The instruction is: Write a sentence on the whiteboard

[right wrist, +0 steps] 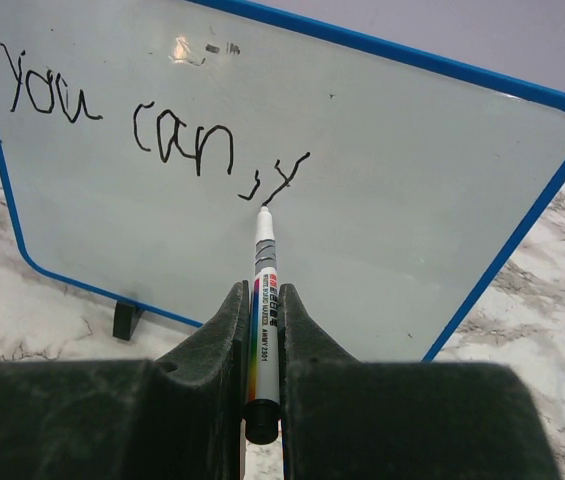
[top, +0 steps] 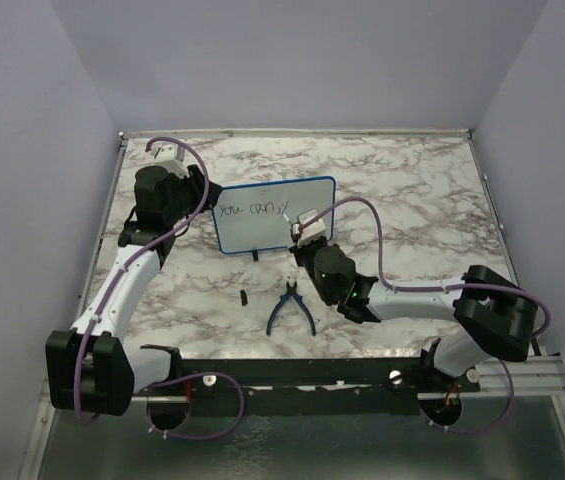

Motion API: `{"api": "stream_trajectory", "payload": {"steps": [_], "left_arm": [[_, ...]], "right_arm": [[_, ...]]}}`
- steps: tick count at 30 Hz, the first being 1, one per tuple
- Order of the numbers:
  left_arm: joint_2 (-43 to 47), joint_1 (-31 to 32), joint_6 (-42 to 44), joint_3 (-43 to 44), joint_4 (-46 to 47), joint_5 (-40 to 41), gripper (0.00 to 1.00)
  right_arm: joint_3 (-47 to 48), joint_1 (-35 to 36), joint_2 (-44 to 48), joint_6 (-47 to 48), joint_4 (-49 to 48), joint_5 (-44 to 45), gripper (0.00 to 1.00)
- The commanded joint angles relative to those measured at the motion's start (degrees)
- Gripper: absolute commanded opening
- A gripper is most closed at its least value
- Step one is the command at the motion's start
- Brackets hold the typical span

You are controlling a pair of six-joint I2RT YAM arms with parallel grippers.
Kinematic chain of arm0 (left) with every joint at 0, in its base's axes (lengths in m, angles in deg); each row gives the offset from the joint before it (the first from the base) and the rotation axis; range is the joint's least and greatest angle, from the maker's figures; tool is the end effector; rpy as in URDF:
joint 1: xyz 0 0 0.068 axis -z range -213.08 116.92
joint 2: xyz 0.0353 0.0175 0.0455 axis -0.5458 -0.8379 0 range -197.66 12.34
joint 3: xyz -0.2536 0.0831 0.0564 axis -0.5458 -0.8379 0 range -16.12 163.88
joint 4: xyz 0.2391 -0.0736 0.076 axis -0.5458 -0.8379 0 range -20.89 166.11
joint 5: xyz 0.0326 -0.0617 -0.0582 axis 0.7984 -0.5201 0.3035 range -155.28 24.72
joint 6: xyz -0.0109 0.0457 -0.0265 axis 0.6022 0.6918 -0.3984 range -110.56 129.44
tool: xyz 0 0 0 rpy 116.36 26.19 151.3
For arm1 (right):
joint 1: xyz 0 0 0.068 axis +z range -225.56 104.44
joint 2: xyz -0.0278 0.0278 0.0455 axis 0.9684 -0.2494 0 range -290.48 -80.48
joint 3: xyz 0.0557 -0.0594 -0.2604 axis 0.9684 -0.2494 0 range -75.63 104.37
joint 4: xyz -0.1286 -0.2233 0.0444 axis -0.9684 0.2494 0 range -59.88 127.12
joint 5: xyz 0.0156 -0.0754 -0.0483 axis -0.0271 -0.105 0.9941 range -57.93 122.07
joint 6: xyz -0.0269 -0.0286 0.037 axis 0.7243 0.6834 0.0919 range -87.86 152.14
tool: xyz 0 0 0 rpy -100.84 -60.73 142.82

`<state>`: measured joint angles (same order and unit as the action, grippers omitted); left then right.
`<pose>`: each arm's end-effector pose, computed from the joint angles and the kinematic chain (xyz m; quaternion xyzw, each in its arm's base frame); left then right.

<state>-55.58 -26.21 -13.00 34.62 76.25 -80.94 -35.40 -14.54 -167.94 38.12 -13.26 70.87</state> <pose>0.2729 -0.0425 0.3112 -0.0276 0.8002 -0.2550 0.5421 0.1746 0.2693 0.2313 -0.1911 0.6998 0.0825 0.6834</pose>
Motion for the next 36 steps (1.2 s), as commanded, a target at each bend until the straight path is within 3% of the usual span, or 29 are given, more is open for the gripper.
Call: {"api": "stream_trajectory", "payload": {"steps": [1, 14, 22, 36], "left_arm": [[1.21, 0.17, 0.29, -0.73, -0.71, -1.74, 0.40], [1.21, 0.22, 0.25, -0.82, -0.76, -1.65, 0.40], [1.17, 0.21, 0.29, -0.82, -0.74, -1.65, 0.40], [1.21, 0.17, 0.46, -0.91, -0.70, -2.18, 0.40]], "right_arm": [[-0.59, -0.37, -0.66, -0.91, 1.42, -1.41, 0.01], [-3.42, 0.33, 7.58, 0.73, 0.29, -0.06, 0.01], [-2.49, 0.25, 6.38, 1.73, -0.68, 4.85, 0.01], [-1.11, -0.06, 4.17, 3.66, -3.71, 4.28, 0.01]]}}
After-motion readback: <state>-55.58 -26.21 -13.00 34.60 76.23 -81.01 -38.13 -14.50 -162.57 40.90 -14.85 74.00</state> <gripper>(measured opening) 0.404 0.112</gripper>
